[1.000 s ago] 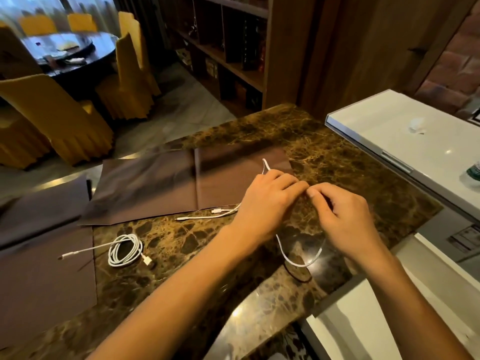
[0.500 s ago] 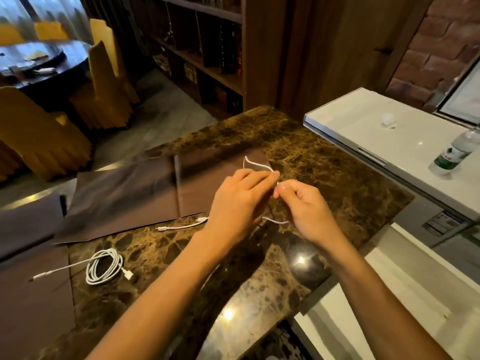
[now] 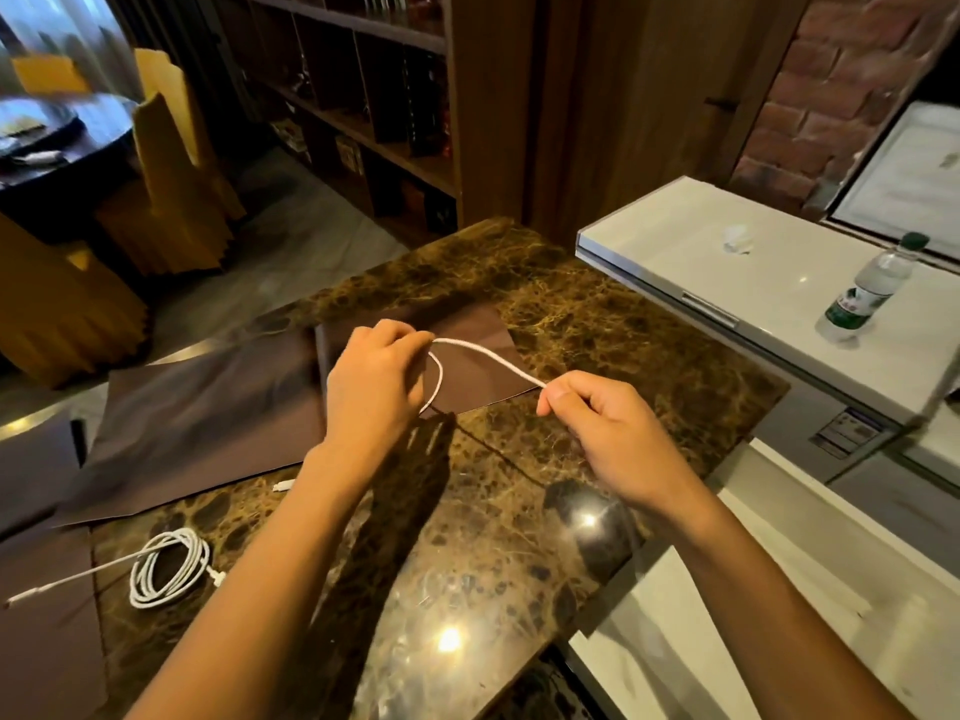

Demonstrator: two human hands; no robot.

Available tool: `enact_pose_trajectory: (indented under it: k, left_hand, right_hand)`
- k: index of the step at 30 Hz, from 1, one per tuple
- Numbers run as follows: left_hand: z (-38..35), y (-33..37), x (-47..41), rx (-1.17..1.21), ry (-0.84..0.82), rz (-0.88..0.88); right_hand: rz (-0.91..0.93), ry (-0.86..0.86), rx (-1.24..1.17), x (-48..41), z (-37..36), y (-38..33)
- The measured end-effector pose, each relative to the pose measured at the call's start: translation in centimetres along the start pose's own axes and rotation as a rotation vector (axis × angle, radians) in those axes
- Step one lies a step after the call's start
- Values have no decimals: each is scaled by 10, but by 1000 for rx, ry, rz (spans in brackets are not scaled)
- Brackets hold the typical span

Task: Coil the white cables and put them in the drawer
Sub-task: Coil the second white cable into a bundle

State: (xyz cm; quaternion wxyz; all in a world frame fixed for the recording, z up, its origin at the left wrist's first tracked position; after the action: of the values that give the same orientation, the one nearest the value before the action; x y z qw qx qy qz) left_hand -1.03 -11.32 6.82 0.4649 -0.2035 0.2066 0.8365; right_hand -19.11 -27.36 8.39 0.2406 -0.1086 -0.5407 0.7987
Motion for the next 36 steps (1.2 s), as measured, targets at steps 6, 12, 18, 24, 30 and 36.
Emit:
enact_pose_trajectory:
  k: [6,12,18,24,30,36]
  left_hand:
    - [7,80,12,246,-62,-355]
    - [5,70,12,255,16,-356]
    - [8,13,5,190,71,-111]
    - [4,2,8,121,82,30]
    - [-6,60,30,43,-64,-185]
    - [-14,62,33,215,-29,-245]
  right_hand:
    - [2,20,110,-8,0,-5]
    - [3,-16,110,-3,1,0]
    - [-39,-49,-34,11,7,14]
    - [-110,-117,-58,24,-4,29]
    - [-158,-87,-143,19,-13,28]
    - [-285,-232,-422,28,-26,28]
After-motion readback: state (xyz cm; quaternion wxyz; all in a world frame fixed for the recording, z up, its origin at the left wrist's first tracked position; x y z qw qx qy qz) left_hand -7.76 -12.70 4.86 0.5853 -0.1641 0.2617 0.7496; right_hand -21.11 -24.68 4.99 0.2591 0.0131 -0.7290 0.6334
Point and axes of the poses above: each hand's wrist, its own x-axis away from the middle knuckle, its own z-axis out of the back of the hand, y = z × x, the point moved 2 cm from there along -x, towards the middle knuckle, and after that the axes turned 11 degrees about -z, right-handed, at the moved point
